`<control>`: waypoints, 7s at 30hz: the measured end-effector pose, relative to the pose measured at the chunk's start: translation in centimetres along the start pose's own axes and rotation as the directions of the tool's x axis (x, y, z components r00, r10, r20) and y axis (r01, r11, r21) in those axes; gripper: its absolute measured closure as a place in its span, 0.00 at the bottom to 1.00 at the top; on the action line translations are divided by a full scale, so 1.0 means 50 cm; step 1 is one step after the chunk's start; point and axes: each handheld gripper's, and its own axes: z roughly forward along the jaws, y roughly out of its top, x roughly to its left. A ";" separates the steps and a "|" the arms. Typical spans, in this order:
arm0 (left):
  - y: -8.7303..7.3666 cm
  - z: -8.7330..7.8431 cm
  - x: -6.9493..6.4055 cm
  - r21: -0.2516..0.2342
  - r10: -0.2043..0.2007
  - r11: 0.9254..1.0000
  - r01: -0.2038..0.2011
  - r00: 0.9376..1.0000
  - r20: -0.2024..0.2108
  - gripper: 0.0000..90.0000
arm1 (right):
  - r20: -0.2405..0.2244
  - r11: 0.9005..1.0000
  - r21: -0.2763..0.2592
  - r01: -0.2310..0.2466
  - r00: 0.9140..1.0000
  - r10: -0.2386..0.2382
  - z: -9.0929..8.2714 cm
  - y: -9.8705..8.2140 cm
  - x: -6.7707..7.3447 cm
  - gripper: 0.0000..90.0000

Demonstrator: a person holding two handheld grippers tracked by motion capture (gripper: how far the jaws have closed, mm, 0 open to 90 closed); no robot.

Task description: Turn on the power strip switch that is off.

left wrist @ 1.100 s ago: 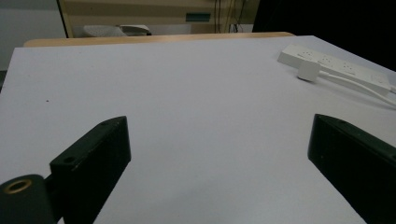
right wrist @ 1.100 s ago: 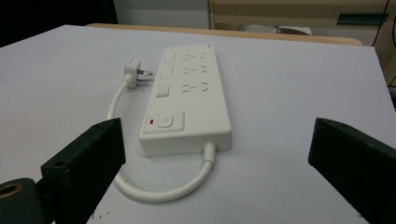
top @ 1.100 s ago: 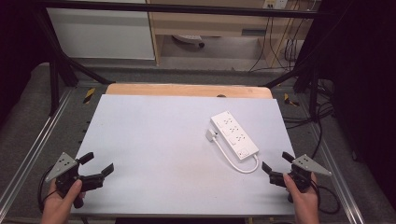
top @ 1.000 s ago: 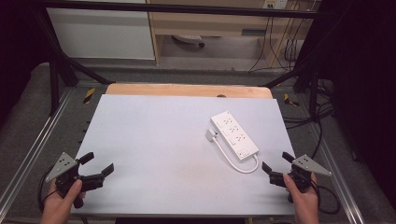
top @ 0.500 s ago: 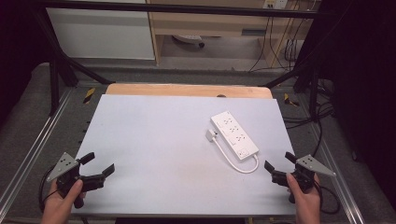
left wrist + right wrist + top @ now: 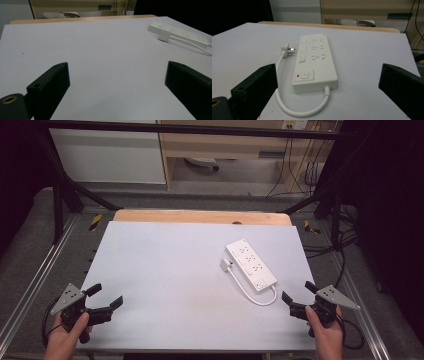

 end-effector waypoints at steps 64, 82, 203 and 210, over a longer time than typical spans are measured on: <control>-0.005 0.009 -0.006 0.030 0.028 0.999 -0.029 1.000 0.013 0.07 | -0.075 0.998 0.015 0.059 0.995 -0.057 0.093 0.162 0.022 0.05; -0.006 0.010 -0.007 0.036 0.029 0.999 -0.030 0.999 0.017 0.07 | -0.071 0.997 0.058 0.050 0.996 -0.046 0.137 0.167 0.020 0.08; -0.008 0.013 -0.010 0.054 0.058 0.997 -0.059 0.998 0.022 0.07 | -0.081 0.944 0.311 0.114 0.992 -0.093 0.299 0.038 0.083 1.00; -0.008 0.013 -0.011 0.055 0.059 0.997 -0.060 0.998 0.023 0.07 | -0.077 0.946 0.301 0.118 0.992 -0.099 0.300 0.035 0.089 1.00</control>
